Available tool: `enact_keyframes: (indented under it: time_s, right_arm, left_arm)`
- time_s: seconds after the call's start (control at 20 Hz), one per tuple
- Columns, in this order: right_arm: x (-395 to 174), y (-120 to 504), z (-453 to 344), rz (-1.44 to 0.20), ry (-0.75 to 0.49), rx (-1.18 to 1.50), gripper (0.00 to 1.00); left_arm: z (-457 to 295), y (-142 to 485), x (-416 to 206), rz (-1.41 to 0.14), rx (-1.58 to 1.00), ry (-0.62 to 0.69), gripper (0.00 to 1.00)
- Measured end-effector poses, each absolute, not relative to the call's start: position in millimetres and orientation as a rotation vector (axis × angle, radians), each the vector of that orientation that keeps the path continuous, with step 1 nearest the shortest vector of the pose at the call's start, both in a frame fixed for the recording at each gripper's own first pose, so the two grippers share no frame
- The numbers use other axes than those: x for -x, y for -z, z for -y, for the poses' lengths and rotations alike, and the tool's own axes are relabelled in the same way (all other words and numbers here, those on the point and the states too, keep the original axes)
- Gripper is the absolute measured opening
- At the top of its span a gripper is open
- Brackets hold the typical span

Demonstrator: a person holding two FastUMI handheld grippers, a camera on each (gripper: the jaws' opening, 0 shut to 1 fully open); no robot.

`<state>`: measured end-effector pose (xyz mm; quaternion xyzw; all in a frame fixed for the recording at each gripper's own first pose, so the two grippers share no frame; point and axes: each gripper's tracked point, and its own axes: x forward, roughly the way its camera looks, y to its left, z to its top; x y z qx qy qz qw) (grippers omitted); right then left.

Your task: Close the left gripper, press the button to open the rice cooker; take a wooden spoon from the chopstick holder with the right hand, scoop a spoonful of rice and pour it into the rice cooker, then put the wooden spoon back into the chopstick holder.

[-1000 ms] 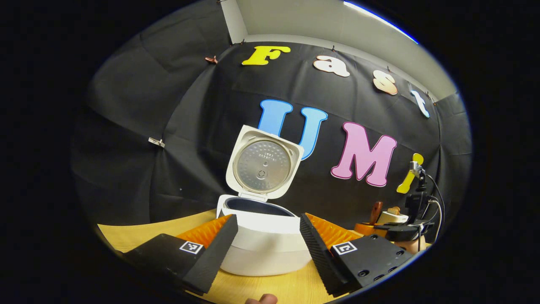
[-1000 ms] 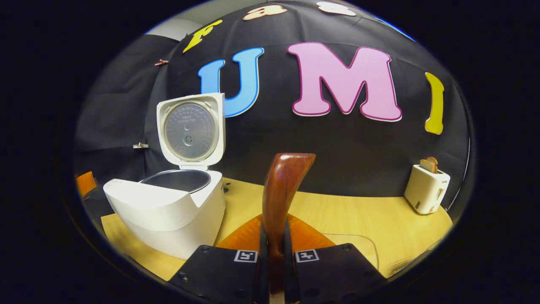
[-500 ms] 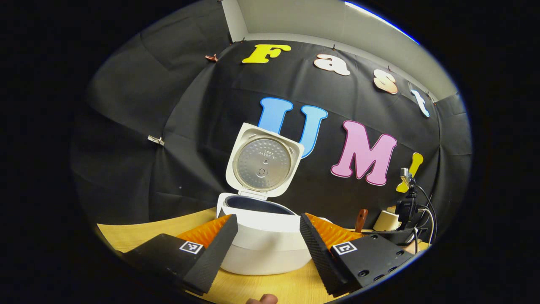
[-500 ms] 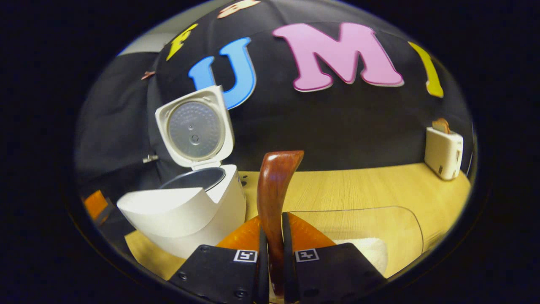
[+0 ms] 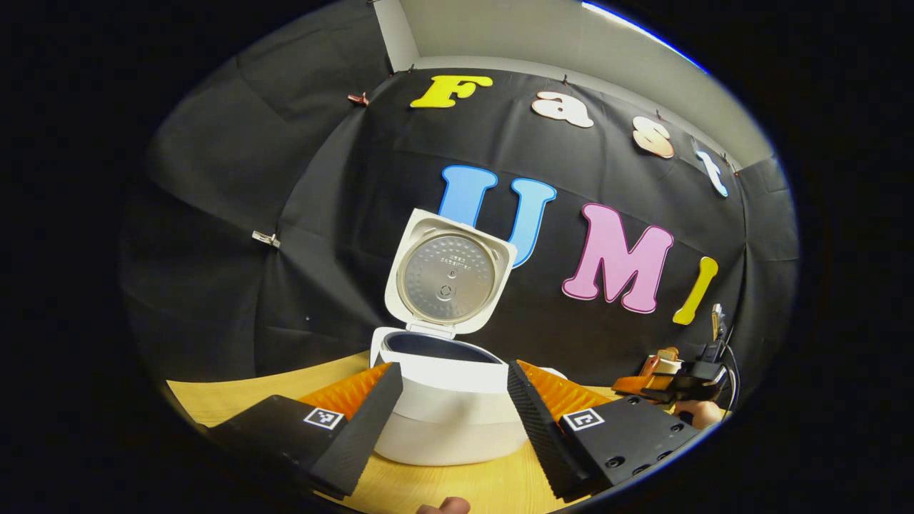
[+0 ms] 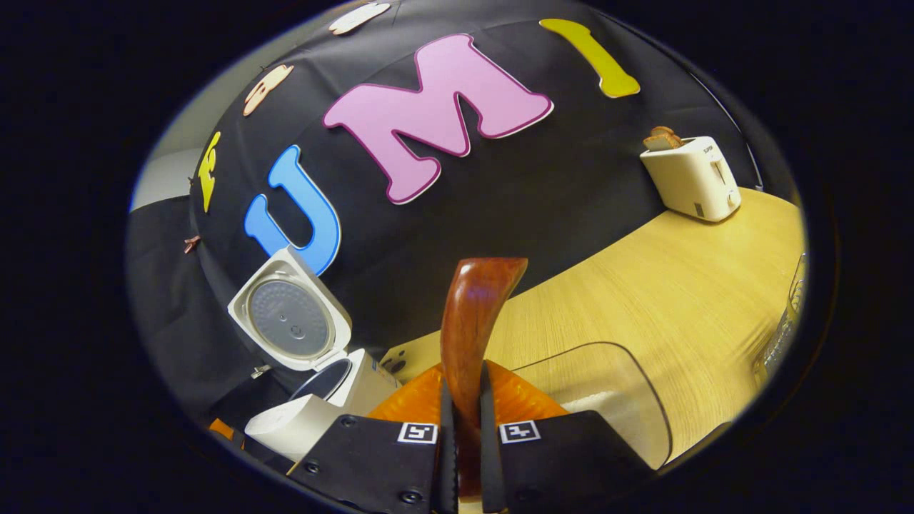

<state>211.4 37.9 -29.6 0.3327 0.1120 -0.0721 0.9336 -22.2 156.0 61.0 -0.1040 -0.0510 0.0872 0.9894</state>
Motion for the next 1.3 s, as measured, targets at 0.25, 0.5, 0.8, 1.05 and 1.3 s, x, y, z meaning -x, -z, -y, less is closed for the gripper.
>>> enact_keyframes:
  time_s: [0.25, 0.5, 0.8, 1.05, 1.3]
  right_arm:
    - [-215.8, 1.9, -30.2, -0.179, 0.176, -0.703, 0.17]
    - [-232.1, -53.3, -45.8, -0.115, 0.145, -0.713, 0.17]
    - [-274.8, -122.5, -98.6, -0.057, 0.055, -0.661, 0.17]
    - [-321.7, -155.1, -165.6, -0.033, -0.046, -0.660, 0.16]
    - [-372.8, -134.3, -219.5, -0.070, -0.081, -0.686, 0.16]
  left_arm:
    - [-158.5, -62.0, 25.3, 0.108, 0.193, -0.179, 0.95]
    - [-171.1, -67.5, 32.6, 0.118, 0.171, -0.200, 0.95]
    - [-188.8, -61.9, 37.3, 0.105, 0.177, -0.233, 0.96]
    - [-201.5, -62.3, 39.9, 0.111, 0.197, -0.254, 0.95]
    - [-209.7, -57.2, 38.5, 0.102, 0.209, -0.274, 0.95]
